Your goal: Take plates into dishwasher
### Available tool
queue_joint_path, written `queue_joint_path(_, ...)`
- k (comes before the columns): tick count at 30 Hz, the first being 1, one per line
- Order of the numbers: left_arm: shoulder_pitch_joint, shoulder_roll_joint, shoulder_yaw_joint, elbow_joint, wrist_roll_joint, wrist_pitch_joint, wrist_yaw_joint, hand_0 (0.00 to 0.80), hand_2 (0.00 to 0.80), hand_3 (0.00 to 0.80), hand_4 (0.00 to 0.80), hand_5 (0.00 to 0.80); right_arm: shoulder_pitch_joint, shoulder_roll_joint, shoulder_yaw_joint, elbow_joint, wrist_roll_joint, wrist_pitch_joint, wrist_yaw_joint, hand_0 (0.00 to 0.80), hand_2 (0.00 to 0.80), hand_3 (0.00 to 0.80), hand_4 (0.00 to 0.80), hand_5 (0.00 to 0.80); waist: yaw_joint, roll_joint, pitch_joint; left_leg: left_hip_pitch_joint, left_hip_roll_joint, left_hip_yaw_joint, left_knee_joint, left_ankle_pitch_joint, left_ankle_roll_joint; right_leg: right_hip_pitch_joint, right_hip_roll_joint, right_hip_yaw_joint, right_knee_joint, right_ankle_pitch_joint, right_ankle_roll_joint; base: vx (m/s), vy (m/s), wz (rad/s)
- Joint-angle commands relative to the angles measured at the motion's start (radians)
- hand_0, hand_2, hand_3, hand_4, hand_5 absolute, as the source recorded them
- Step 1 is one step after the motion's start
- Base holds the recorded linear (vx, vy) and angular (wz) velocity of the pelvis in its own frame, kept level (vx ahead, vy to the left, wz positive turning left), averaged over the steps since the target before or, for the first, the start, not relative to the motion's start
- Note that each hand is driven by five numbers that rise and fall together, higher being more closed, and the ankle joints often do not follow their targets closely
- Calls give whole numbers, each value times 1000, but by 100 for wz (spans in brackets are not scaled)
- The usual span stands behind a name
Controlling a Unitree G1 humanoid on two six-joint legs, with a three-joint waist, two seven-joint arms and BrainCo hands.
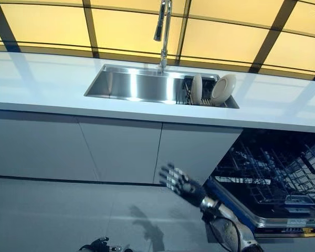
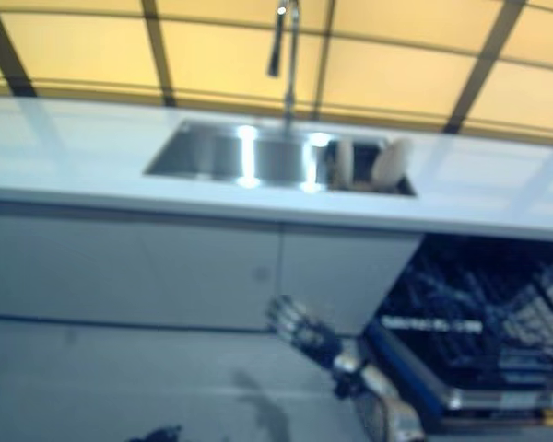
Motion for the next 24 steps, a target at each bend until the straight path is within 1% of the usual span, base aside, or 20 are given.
queue_joint_path(1,-102,-18,-45,37,21,5,14,0,0,0,0,0,-206,40,-105,-156,131,-121,-125,0,0,0,0,0,4,60,90,15,-63,-17,65,-142,87,-100,-40,4,276,-58,90,-10,132,-14)
queue_joint_path(2,-104,-18,-46,41,21,3,15,0,0,0,0,0,-214,43,-106,-163,129,-127,-139,0,0,0,0,0,5,60,91,12,-64,-19,68,-143,89,-106,-42,6,290,-55,91,-1,146,-12)
queue_joint_path(3,-112,-20,-52,55,30,-4,15,0,0,0,0,0,-255,44,-115,-177,119,-162,-190,0,0,0,0,0,9,65,94,6,-68,-30,76,-146,94,-128,-49,17,348,-37,88,16,172,-10)
queue_joint_path(5,-133,-13,-74,101,47,-23,9,0,0,0,0,0,-348,18,-130,-193,10,-251,-339,0,0,0,0,0,18,77,95,-4,-70,-51,89,-149,95,-180,-60,29,495,24,79,46,200,-10)
queue_joint_path(6,-139,-10,-82,115,47,-26,9,0,0,0,0,0,-377,-4,-133,-189,-41,-267,-407,0,0,0,0,0,20,79,96,-5,-70,-54,93,-152,94,-204,-67,26,538,46,82,82,135,-15)
queue_joint_path(8,-143,-1,-92,131,50,-22,8,0,0,0,0,0,-460,-72,-146,-150,-165,-305,-541,0,0,0,0,0,24,78,98,7,-73,-59,91,-156,91,-233,-79,16,553,69,84,126,94,-26)
queue_joint_path(9,-146,4,-90,135,56,-16,6,0,0,0,0,0,-500,-107,-147,-136,-225,-268,-619,0,0,0,0,0,26,77,98,14,-73,-57,87,-158,88,-255,-81,0,547,80,88,150,53,-13)
queue_joint_path(10,-151,7,-89,141,57,-11,5,0,0,0,0,0,-530,-137,-152,-120,-282,-264,-667,0,0,0,0,0,26,75,99,21,-76,-59,84,-160,86,-269,-79,-9,529,84,87,188,19,3)
queue_joint_path(11,-154,10,-92,154,56,-12,4,0,0,0,0,0,-575,-188,-157,-98,-338,-251,-720,0,0,0,0,0,24,67,98,30,-85,-64,81,-165,85,-279,-70,-17,473,77,84,231,-6,9)
queue_joint_path(12,-158,11,-92,168,63,-16,2,0,0,0,0,0,-607,-231,-160,-85,-362,-202,-772,0,0,0,0,0,19,58,97,37,-96,-69,83,-174,85,-278,-60,-24,414,66,83,268,-21,17)
queue_joint_path(13,-161,7,-91,182,73,-22,1,0,0,0,0,0,-631,-263,-165,-71,-383,-162,-803,0,0,0,0,0,14,50,97,44,-108,-76,88,-183,85,-274,-51,-29,351,57,81,315,-29,25)
queue_joint_path(14,-162,0,-95,201,80,-30,7,0,0,0,0,0,-658,-301,-169,-53,-386,-141,-823,0,0,0,0,0,4,39,94,54,-124,-87,93,-194,83,-274,-35,-30,268,51,82,251,-23,21)
queue_joint_path(15,-163,-2,-96,204,79,-31,9,0,0,0,0,0,-663,-307,-168,-50,-382,-138,-824,0,0,0,0,0,1,41,95,58,-124,-91,93,-197,83,-270,-31,-33,254,52,82,386,-31,17)
queue_joint_path(16,-165,-13,-99,219,86,-31,15,0,0,0,0,0,-698,-356,-167,-44,-361,-93,-841,0,0,0,0,0,-13,29,91,78,-144,-111,97,-210,81,-288,-9,-30,180,68,87,432,-49,21)
queue_joint_path(18,-171,-22,-102,231,98,-28,14,0,0,0,0,0,-744,-398,-158,-44,-369,-42,-861,0,0,0,0,0,-29,17,91,117,-159,-134,110,-235,80,-318,-6,-39,98,121,97,484,-86,40)
queue_joint_path(19,-172,-24,-102,231,100,-28,14,0,0,0,0,0,-750,-402,-155,-46,-371,-35,-865,0,0,0,0,0,-32,19,93,123,-157,-137,114,-240,80,-319,-5,-43,90,125,98,376,-101,51)
queue_joint_path(21,-170,-22,-104,230,117,-28,7,0,0,0,0,0,-786,-428,-147,-48,-398,8,-892,0,0,0,0,0,-39,14,95,163,-152,-146,138,-277,78,-342,-18,-69,61,154,99,481,-157,36)
queue_joint_path(22,-163,-16,-104,229,133,-34,2,0,0,0,0,0,-813,-443,-143,-42,-411,30,-905,0,0,0,0,0,-39,8,93,191,-147,-146,154,-309,80,-354,-31,-81,74,174,96,644,-244,31)
queue_joint_path(23,-159,-12,-103,232,145,-40,-1,0,0,0,0,0,-839,-456,-139,-36,-422,45,-911,0,0,0,0,0,-41,5,86,215,-144,-151,171,-339,80,-352,-33,-82,100,176,91,583,-242,28)
queue_joint_path(24,-159,-11,-101,233,149,-40,0,0,0,0,0,0,-849,-462,-138,-31,-435,47,-908,0,0,0,0,0,-42,4,83,222,-143,-156,176,-347,80,-347,-32,-81,108,168,88,554,-265,17)
